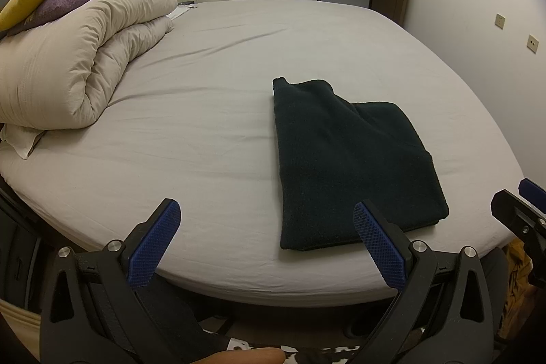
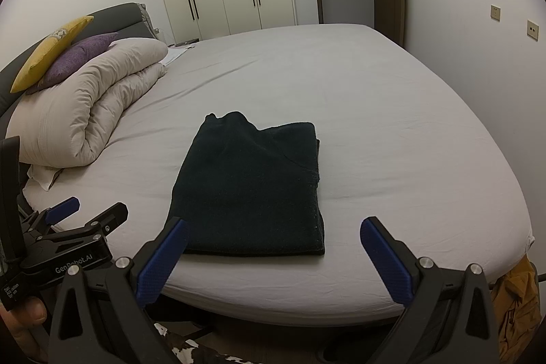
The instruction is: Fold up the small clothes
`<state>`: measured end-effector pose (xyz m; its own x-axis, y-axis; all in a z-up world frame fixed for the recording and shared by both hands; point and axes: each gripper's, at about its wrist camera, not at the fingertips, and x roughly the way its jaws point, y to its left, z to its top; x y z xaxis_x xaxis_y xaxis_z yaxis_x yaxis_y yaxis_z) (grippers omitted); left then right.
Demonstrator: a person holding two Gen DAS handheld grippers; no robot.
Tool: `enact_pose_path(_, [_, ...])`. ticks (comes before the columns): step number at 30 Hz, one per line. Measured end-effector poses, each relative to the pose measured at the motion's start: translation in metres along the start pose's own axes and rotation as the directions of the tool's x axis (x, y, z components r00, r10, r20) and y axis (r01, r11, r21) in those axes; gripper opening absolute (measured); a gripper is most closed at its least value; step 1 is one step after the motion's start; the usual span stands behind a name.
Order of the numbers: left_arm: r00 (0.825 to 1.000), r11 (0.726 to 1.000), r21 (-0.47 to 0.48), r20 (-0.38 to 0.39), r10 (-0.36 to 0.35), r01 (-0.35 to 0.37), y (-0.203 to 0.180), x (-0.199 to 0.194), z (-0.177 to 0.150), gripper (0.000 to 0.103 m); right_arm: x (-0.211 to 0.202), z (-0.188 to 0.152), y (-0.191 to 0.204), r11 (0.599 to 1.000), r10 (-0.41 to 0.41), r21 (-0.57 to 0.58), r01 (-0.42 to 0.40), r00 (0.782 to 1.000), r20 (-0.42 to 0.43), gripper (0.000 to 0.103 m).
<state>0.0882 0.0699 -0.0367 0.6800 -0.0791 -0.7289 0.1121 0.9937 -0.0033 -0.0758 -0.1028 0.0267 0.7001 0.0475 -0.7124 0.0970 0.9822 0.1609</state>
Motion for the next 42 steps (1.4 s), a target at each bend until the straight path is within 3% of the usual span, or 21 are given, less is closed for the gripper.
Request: enact_pose_path(42, [1.000, 1.000, -0.002, -0.013, -0.008, 0.008, 0.0049, 0.0059, -0.0011, 0.103, 0.0023, -0.0086, 0.0029, 1.000, 0.004, -0.005, -0.004, 1.000, -0.010, 0.103])
